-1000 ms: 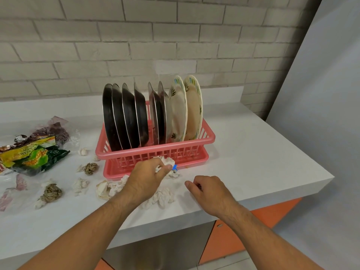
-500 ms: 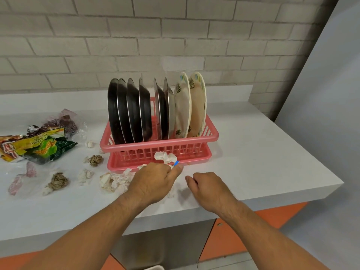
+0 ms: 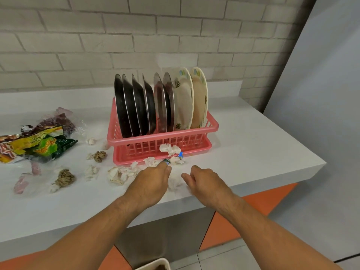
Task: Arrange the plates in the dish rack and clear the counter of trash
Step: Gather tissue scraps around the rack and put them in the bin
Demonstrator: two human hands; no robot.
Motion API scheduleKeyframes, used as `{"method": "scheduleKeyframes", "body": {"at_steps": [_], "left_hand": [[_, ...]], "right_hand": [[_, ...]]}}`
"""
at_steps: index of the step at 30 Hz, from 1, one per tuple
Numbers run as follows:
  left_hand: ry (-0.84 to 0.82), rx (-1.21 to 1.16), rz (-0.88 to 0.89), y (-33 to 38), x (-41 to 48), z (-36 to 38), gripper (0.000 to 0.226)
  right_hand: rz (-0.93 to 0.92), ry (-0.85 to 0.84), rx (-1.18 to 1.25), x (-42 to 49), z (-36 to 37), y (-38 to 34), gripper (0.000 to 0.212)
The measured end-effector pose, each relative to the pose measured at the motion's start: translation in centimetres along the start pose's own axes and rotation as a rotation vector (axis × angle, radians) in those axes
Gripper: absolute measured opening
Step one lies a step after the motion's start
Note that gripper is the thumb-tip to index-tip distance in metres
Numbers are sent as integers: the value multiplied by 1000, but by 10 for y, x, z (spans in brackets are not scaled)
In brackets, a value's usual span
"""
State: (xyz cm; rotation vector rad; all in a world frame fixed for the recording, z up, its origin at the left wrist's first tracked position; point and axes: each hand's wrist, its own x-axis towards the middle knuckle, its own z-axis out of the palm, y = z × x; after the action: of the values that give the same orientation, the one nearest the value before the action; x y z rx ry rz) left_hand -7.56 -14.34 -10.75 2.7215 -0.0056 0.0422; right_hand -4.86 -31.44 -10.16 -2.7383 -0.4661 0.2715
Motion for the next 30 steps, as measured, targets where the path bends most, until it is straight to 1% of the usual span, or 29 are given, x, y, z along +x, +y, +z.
{"method": "scheduleKeyframes", "body": {"at_steps": [1,3,4,6,7,10,12,14,17,19,21,23,27,30], "left_hand": [[-22,27,4,-8,-3,-4,15],[-72,23,27,-22,-12,-10,28],[-92,-5,63,-32,-16,-13,28],[-92,-9,150,-47,-31,-24,12],[-71,-13,172,-53,-37,-29,16],[45,-14,223,-74,-58,-40,44],[86,-37,253,-87,-69,-41,54],[49,-79,276,-97,-79,-39,57],[-42,-73,331,-111,-93,-29,53],[-71,-58,353,-120,-101,-20,54],[-95,-81,351,-129,-107,-8,52],[-132,-110,341,-137,-114,6,48],[-220,-97,270,-157,-130,44,48],[-292,-56,215,-171,-136,74,47]], "right_hand": [[12,6,-1,-2,1,-9,36],[32,30,-5,-7,5,-26,39],[38,53,-8,-9,9,-37,41],[43,105,-3,-16,19,-56,43],[45,123,1,-20,25,-65,42],[52,136,7,-35,43,-92,39],[73,135,26,-45,56,-106,33],[98,133,48,-54,69,-116,28],[124,113,56,-66,90,-126,35],[134,101,54,-70,101,-130,38],[131,97,51,-73,114,-131,37],[141,73,69,-77,130,-128,31],[182,-50,91,-88,173,-114,34],[209,-122,89,-96,207,-97,26]]}}
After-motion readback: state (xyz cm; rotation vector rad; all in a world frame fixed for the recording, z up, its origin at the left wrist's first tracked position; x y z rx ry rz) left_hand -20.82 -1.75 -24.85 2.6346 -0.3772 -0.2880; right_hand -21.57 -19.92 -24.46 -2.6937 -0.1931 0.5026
